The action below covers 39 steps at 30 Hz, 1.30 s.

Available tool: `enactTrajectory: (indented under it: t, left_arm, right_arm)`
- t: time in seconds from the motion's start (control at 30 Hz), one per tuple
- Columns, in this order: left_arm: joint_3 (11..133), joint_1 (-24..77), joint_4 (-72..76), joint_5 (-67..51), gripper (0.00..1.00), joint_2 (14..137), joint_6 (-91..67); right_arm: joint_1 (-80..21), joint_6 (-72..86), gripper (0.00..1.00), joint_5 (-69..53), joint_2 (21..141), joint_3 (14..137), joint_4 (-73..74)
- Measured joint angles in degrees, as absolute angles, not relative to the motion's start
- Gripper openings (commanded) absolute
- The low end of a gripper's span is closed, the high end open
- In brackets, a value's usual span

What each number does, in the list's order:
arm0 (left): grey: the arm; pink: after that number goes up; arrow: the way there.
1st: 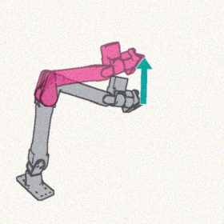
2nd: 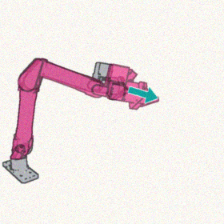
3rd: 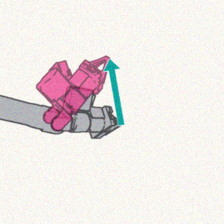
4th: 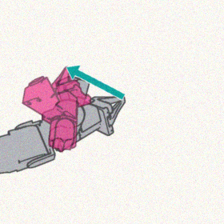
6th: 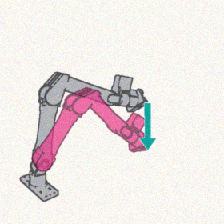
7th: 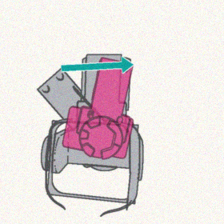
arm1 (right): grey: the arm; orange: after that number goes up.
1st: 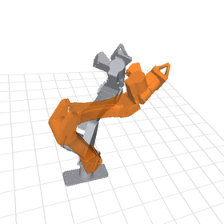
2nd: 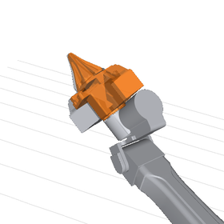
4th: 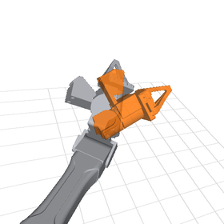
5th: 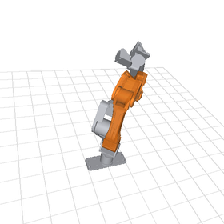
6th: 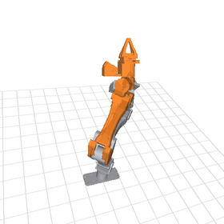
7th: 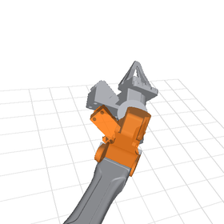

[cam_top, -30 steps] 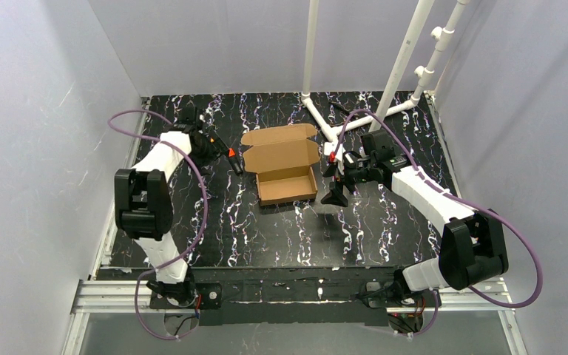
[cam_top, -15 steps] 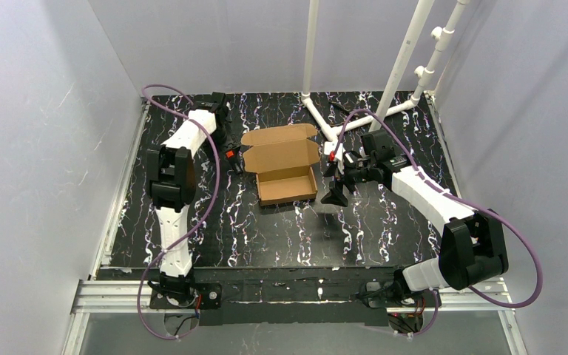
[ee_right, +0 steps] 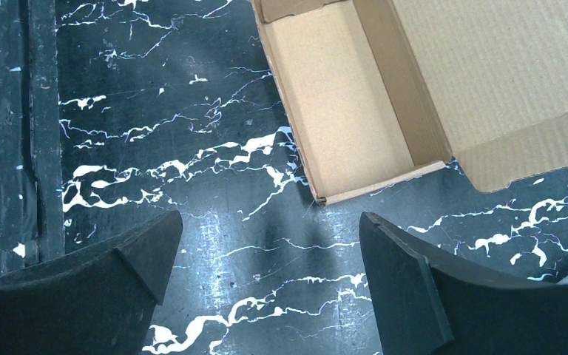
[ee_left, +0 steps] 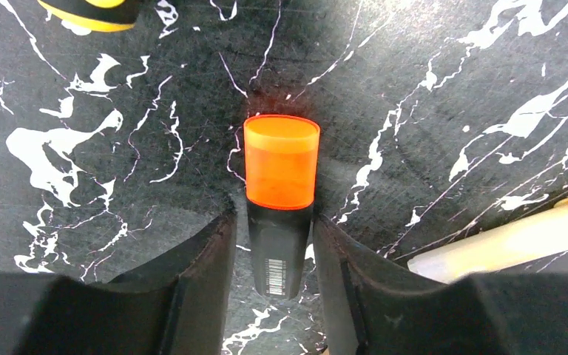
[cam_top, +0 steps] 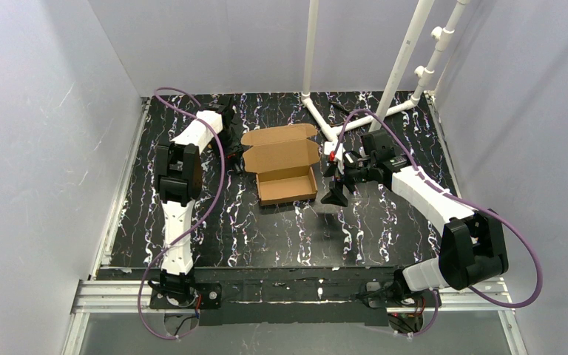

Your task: Fold the paper box

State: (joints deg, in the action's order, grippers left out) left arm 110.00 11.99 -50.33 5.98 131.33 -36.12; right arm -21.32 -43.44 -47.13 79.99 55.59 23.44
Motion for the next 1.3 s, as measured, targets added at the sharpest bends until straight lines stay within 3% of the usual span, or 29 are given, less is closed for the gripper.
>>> enactTrajectory:
  t: [0.07, 0.27, 0.37, 0.53, 0.73, 0.9, 1.0, 1.1, 1.23, 1.3]
  left_arm:
    - [110.0, 12.0, -50.4, 6.0, 0.36, 131.3, -36.1]
    - [108.9, 12.1, -50.1, 6.9, 0.06, 130.6, -35.7]
    - [105.4, 12.2, -48.6, 8.0, 0.01, 128.6, -35.3]
    - [91.7, 12.2, -44.2, 10.1, 0.0, 118.5, -33.3]
    - [72.6, 12.1, -35.4, 9.2, 0.0, 95.3, -30.8]
    - [53.9, 12.1, -24.1, -1.5, 0.0, 75.8, -27.9]
    - [42.7, 12.1, -16.5, -14.1, 0.0, 63.9, -25.8]
    - [39.1, 12.1, -10.8, -21.5, 0.0, 55.2, -24.6]
    - [41.5, 16.0, -6.7, -27.4, 0.0, 59.7, -21.0]
    - [50.9, 25.6, -9.7, -25.7, 0.03, 69.6, -12.2]
  right_arm:
    - [-21.3, -43.4, 0.98, -47.2, 80.0, 55.6, 23.4]
    - [-21.3, -43.4, 0.98, -47.4, 80.0, 55.6, 23.4]
    - [-21.3, -43.5, 0.98, -47.5, 80.0, 55.6, 23.4]
    - [-21.3, -43.5, 0.98, -48.1, 80.2, 55.6, 23.5]
    - [-21.3, -44.0, 0.98, -48.4, 81.0, 55.6, 24.0]
    - [-21.3, -45.9, 0.98, -49.5, 81.1, 55.6, 25.3]
    - [-21.3, -48.2, 0.98, -50.4, 81.1, 55.6, 27.4]
    - [-21.1, -49.8, 0.98, -51.2, 81.1, 55.6, 28.7]
    - [-21.0, -50.2, 0.98, -51.2, 81.4, 55.6, 29.1]
    - [-21.0, -50.5, 0.98, -51.2, 82.0, 55.6, 29.1]
